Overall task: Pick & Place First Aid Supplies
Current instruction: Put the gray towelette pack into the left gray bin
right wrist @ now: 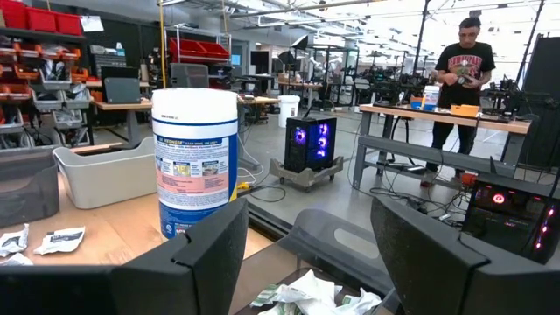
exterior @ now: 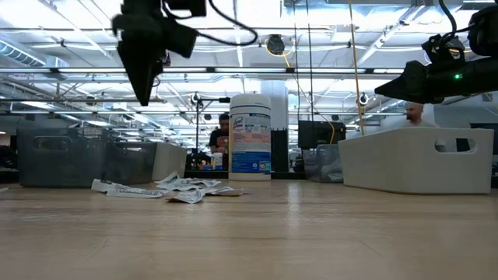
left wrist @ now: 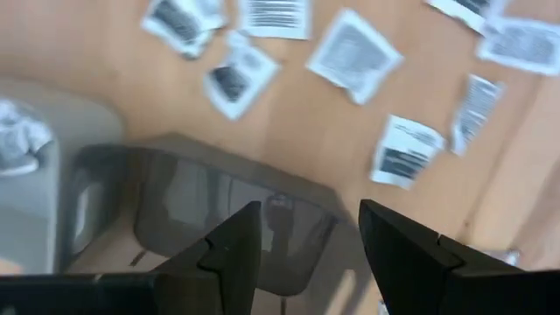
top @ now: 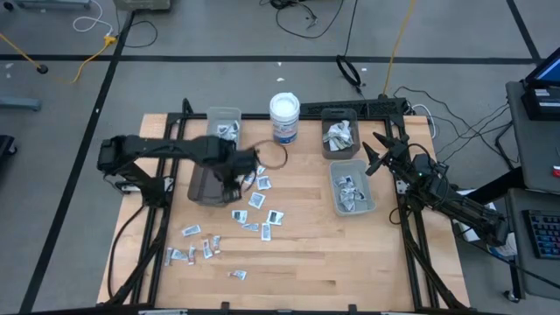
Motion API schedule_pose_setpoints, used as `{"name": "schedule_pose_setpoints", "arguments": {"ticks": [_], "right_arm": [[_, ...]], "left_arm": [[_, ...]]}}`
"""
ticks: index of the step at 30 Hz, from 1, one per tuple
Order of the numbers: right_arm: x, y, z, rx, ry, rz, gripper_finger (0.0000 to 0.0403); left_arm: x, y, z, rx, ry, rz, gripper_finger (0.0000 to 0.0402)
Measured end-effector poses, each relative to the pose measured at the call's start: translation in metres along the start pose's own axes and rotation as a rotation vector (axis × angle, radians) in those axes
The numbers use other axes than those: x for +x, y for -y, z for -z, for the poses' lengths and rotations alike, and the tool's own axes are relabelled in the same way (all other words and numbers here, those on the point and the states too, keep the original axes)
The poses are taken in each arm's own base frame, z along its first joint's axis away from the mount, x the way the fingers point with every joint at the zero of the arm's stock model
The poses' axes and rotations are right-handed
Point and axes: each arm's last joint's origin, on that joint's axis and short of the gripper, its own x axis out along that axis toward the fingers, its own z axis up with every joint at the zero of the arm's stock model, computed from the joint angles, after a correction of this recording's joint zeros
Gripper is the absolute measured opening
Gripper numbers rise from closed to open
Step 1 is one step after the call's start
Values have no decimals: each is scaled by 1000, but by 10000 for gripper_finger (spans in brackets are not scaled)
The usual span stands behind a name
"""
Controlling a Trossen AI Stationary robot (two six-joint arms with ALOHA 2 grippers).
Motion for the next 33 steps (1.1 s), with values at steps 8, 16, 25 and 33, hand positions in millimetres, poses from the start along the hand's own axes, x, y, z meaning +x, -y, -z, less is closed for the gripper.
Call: {"name": "schedule_pose_setpoints", "arguments": {"ticks": [8,16,25,33], "right_arm": [[0,0,0,0,0,0,238],[0,0,0,0,1,0,238],[0,0,0,0,0,0,238],[0,0,0,0,1,0,238]], "left_arm": [[-2,40,9,144,11,25,198],[17,64,-20,258,170,130,198],[44,77,-43,261,190,203,198],[46,88,-70,264,160,198,198]]}}
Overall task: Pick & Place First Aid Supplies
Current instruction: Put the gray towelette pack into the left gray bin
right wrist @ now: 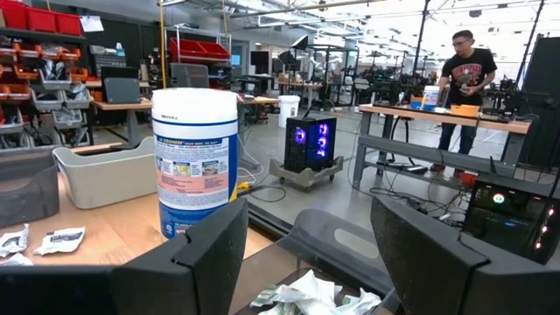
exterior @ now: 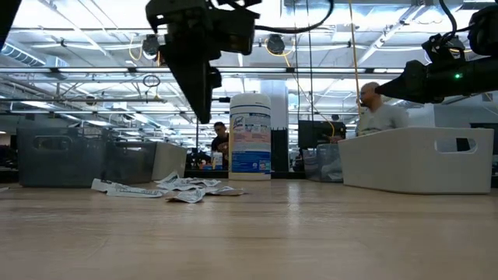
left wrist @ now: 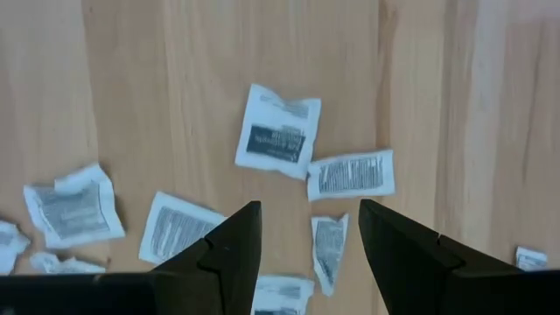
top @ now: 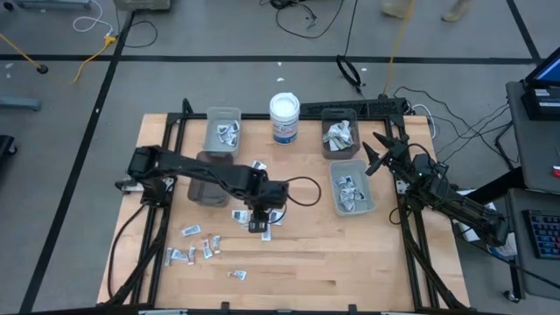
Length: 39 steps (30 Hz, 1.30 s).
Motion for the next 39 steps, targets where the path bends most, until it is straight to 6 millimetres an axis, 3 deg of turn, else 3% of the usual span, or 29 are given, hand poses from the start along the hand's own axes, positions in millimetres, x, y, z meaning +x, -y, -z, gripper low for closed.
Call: {"name": "schedule_pose_setpoints", "arguments": {"ticks": [8,30,36,39], "right_arm": [[0,0,0,0,0,0,238],[0,0,0,0,-1,0,238],[0,0,0,0,-1,0,238],[0,0,0,-1,-1,0,238]], "left_arm": [[8,6,-23,11,3,2,198],[92,13,-25,35,-112,-139,198],[97,17,-26,43,-101,-142,195],[98,19,-26,44,-101,-142,165]]}}
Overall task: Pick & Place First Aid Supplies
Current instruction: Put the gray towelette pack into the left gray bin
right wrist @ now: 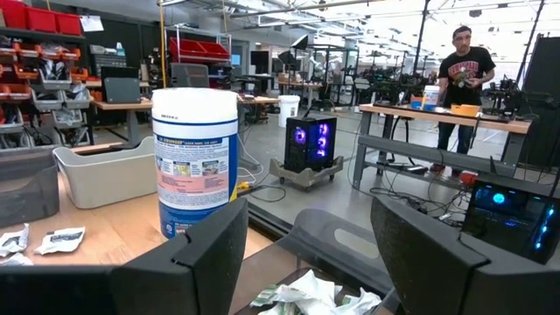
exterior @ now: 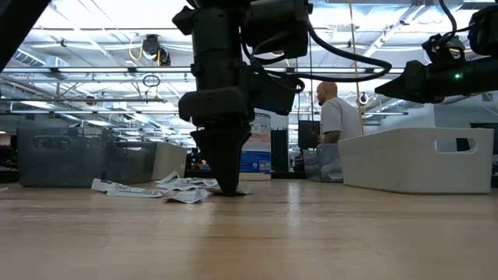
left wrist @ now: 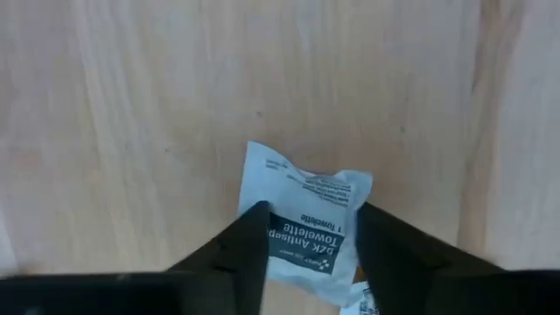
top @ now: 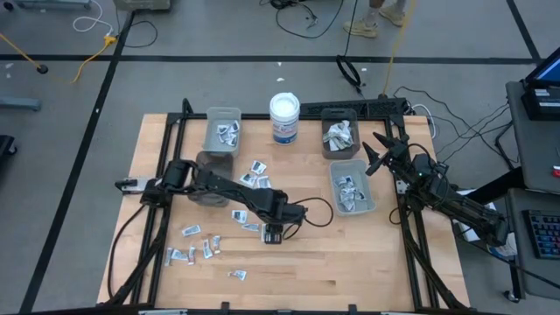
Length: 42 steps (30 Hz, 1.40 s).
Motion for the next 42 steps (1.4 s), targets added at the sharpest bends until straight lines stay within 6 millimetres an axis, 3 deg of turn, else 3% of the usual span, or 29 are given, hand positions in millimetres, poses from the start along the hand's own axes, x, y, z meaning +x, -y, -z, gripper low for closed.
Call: {"name": "schedule_pose_setpoints", "arguments": {"ticks": [6,8,14,26,33,38,42], "right_arm": [[0,0,0,0,0,0,238],[0,0,0,0,0,0,238],[0,0,0,0,0,0,238],[0,0,0,0,0,0,238],[0,0,0,0,0,0,238],[0,0,0,0,0,0,238],[0,0,0,0,0,0,238]], "left_arm": [[0,0,0,-10,-2,-3,35],[0,0,0,-9,-2,2,14],[-7,-8,1,-29,-3,17,12],[-86,-38,20,-95,33,30,7],[-117,-55,32,-146,62,27,12],[-125,-77,39,-245,41,17,11],[-133,-107,48,-353,26,3,17]]}}
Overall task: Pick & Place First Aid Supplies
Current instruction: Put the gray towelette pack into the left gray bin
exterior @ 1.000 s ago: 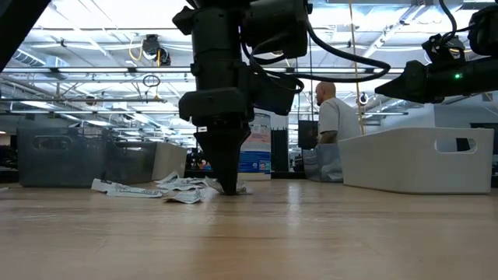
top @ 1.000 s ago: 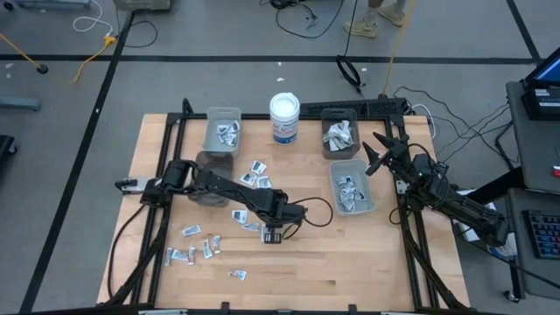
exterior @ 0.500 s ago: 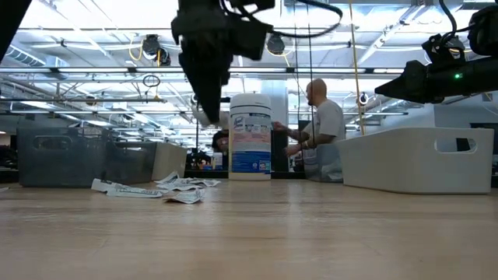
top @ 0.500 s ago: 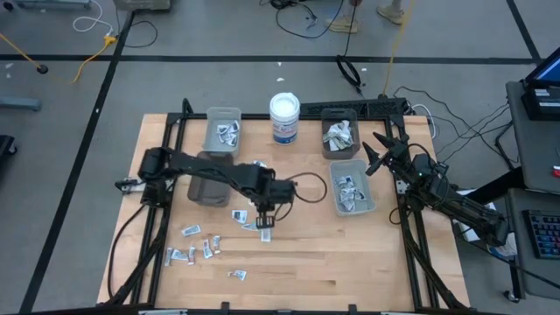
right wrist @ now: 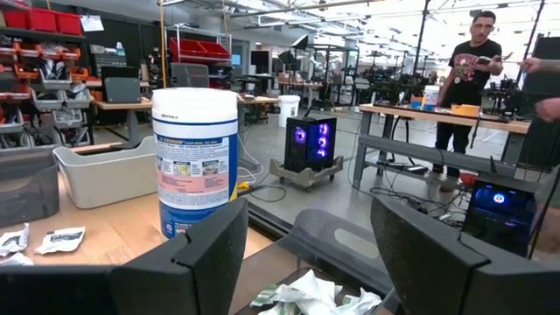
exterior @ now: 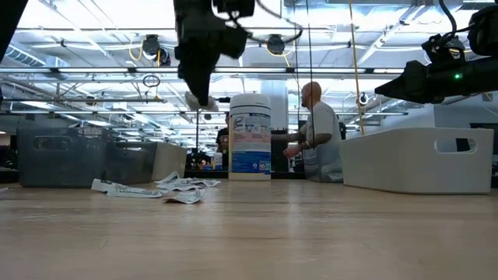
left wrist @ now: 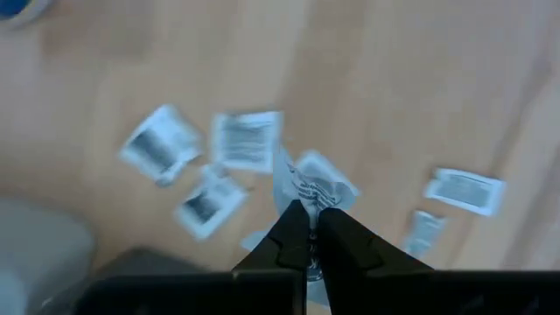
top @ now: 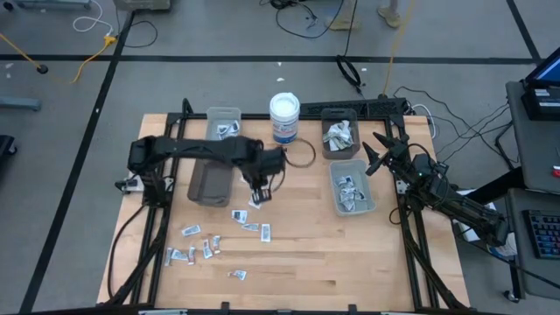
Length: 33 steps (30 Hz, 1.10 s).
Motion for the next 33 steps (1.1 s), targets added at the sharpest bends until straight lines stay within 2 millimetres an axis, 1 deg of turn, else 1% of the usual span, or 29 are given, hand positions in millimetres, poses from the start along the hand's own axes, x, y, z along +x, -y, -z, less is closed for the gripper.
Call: {"name": "schedule_pose_setpoints", "arguments": {"ticks": [3,8,14,17,20,24,27,30,33], "right_arm": [[0,0,0,0,0,0,238],[0,0,0,0,0,0,238],[0,0,0,0,0,0,238],[0,0,0,0,0,0,238],[0,0,0,0,0,0,238],[0,0,0,0,0,0,238],[0,0,0,0,0,0,238],[0,0,0,0,0,0,238],[0,0,0,0,0,0,238]], "left_arm": [[-6,-28,-1,-94,3,-18,7],[-15,-74,2,-238,-11,-39,16],[-27,-129,16,-377,-55,-59,8],[-31,-153,24,-452,-66,-67,14],[-34,-177,31,-512,-74,-75,8],[-37,-205,41,-584,-61,-88,12],[-39,-223,48,-619,-50,-96,12],[-40,-236,54,-658,-40,-104,7],[-41,-244,59,-683,-43,-134,12]]}}
